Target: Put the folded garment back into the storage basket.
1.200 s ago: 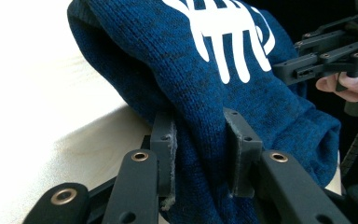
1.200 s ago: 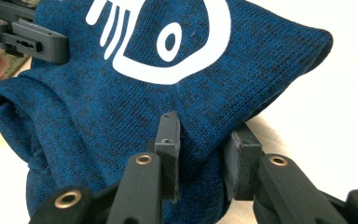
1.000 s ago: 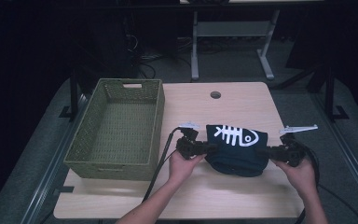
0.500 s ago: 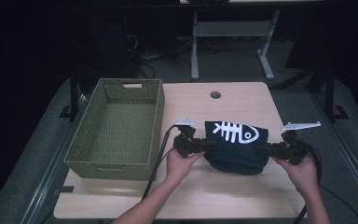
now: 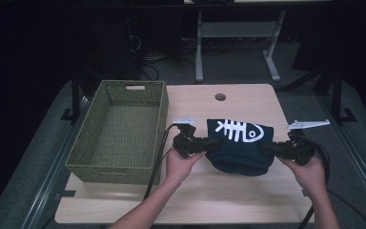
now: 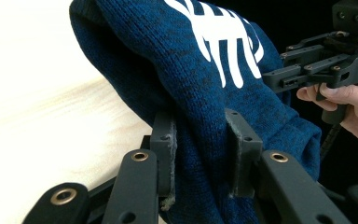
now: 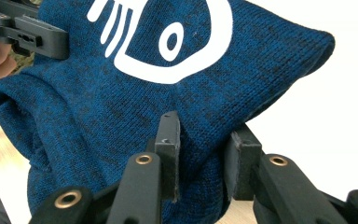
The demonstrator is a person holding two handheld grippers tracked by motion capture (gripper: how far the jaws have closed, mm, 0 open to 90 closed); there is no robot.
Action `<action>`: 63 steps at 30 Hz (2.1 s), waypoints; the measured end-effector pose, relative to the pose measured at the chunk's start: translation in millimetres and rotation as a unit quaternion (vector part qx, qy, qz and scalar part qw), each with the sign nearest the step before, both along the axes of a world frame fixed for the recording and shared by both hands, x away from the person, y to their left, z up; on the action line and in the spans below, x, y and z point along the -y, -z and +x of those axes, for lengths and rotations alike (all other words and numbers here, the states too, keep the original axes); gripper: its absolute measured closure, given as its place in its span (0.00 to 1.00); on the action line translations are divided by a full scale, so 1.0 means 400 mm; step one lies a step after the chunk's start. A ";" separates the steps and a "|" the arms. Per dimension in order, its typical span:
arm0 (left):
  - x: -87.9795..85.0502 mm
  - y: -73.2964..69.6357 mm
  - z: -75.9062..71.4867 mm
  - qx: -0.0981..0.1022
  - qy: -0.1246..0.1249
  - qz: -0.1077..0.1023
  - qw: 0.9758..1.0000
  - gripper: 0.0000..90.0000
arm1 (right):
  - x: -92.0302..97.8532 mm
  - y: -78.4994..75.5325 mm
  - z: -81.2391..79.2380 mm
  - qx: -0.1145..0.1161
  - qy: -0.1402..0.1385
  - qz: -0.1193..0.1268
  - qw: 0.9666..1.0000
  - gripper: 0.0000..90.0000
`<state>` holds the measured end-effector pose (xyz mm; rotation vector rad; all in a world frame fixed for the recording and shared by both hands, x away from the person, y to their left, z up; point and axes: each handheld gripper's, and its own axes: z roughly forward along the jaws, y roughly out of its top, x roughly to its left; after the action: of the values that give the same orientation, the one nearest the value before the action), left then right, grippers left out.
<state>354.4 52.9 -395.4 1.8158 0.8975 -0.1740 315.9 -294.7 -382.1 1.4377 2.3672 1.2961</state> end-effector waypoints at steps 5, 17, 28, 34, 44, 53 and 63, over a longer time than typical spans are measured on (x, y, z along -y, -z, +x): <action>-0.010 -0.018 0.000 0.001 0.000 -0.004 1.000 0.76 | -0.009 -0.018 -0.001 0.005 -0.002 0.000 1.000 0.78; -0.041 -0.060 0.005 0.005 -0.003 -0.017 1.000 0.76 | -0.033 -0.061 0.004 0.020 -0.009 0.001 1.000 0.78; -0.086 -0.085 0.012 0.004 -0.005 -0.028 1.000 0.76 | -0.067 -0.101 0.016 0.030 -0.025 -0.001 0.999 0.78; -0.108 -0.108 0.015 0.008 -0.006 -0.032 0.999 0.76 | -0.086 -0.119 0.026 0.036 -0.033 0.000 0.999 0.78; -0.151 -0.125 0.019 0.007 -0.012 -0.041 0.999 0.76 | -0.122 -0.144 0.042 0.043 -0.046 0.001 0.998 0.78; -0.191 -0.149 0.024 0.007 -0.012 -0.049 0.999 0.76 | -0.156 -0.166 0.055 0.050 -0.057 0.004 0.997 0.78; -0.238 -0.160 0.029 0.000 -0.018 -0.057 0.998 0.76 | -0.200 -0.192 0.066 0.058 -0.068 0.000 0.996 0.78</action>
<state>366.0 148.2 -331.4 1.6928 0.9021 -0.1989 342.3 -214.7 -305.4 1.1838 2.4249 1.3691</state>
